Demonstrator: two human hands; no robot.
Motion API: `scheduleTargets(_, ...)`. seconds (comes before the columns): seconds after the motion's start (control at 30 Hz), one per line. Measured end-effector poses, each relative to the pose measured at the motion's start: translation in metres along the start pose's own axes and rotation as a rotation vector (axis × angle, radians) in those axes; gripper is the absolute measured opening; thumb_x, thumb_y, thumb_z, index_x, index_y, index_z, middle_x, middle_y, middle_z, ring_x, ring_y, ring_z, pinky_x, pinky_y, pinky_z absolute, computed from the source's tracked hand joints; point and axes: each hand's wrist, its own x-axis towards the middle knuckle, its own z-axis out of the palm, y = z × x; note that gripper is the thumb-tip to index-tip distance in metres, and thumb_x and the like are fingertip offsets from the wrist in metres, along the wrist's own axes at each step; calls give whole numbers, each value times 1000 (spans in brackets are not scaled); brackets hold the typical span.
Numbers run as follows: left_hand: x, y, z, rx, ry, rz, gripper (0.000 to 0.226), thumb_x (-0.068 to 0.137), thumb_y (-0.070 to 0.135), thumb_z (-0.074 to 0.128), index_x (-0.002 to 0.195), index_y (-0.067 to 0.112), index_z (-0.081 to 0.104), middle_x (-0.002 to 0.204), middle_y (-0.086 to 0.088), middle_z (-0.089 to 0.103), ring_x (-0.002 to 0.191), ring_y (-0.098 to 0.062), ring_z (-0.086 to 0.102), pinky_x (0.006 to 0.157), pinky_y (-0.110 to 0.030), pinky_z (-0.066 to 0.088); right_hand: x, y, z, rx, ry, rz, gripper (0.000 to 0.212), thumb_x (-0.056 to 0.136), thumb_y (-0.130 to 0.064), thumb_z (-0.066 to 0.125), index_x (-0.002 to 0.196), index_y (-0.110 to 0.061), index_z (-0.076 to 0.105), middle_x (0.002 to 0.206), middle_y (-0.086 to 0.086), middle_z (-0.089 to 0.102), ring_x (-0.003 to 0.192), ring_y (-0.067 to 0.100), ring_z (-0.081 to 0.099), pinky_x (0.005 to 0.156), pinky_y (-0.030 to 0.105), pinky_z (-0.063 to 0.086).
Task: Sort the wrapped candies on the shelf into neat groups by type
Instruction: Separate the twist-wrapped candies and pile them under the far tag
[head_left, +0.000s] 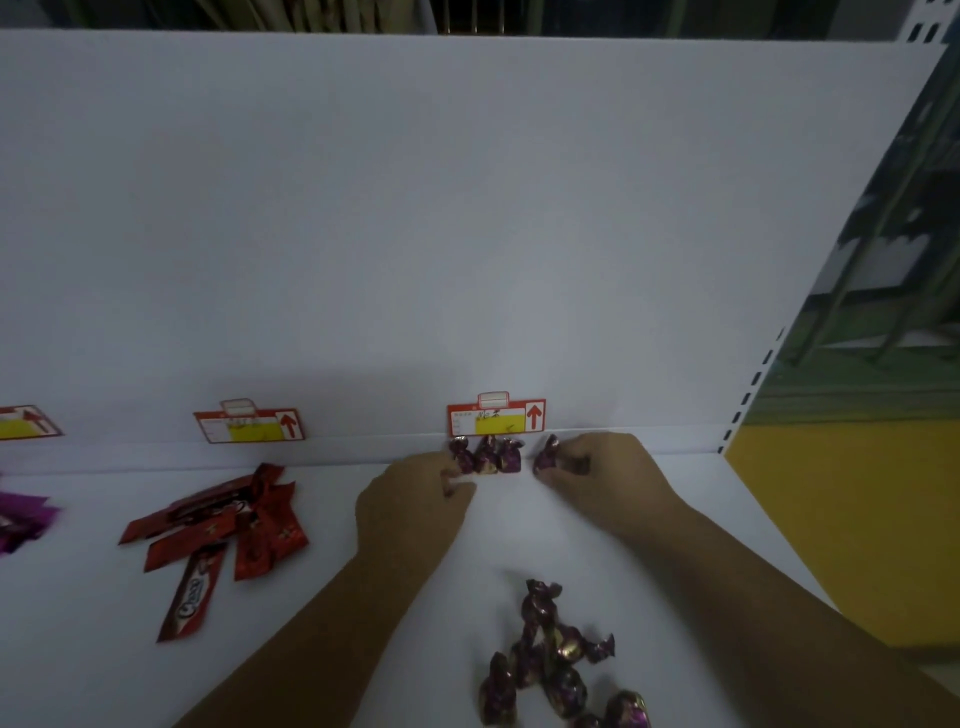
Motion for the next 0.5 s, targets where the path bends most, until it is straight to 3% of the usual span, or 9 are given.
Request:
scheduleTargets(0.07, 6, -3, -1, -22, 42, -50, 28, 82, 45, 62, 102, 26, 67, 97, 7, 68, 91, -15, 61, 75, -24, 40, 0, 2, 0, 54, 33, 28, 17, 77, -38, 69, 69, -23, 71, 60, -6, 61, 54, 2, 48, 54, 16, 34)
scheduleTargets(0.17, 9, -3, 2, -33, 42, -68, 27, 81, 46, 63, 96, 24, 68, 90, 6, 68, 83, -15, 60, 71, -23, 40, 1, 3, 4, 80, 51, 66, 15, 74, -39, 73, 74, -24, 74, 68, -8, 68, 67, 5, 61, 62, 20, 44)
scheduleTargets(0.37, 11, -7, 5, -42, 58, -58, 20, 81, 42, 64, 91, 25, 68, 84, 6, 66, 83, -16, 61, 68, -25, 41, 5, -4, 11, 17, 78, 69, 9, 74, -40, 72, 79, -33, 74, 72, -10, 69, 71, 7, 62, 62, 19, 43)
scheduleTargets(0.5, 10, -6, 4, -64, 51, -98, 18, 78, 41, 68, 87, 25, 67, 78, 8, 62, 80, -14, 58, 68, -24, 40, 5, -3, 7, 46, 49, 73, 13, 72, -39, 74, 79, -27, 75, 74, -10, 69, 70, 4, 61, 63, 18, 44)
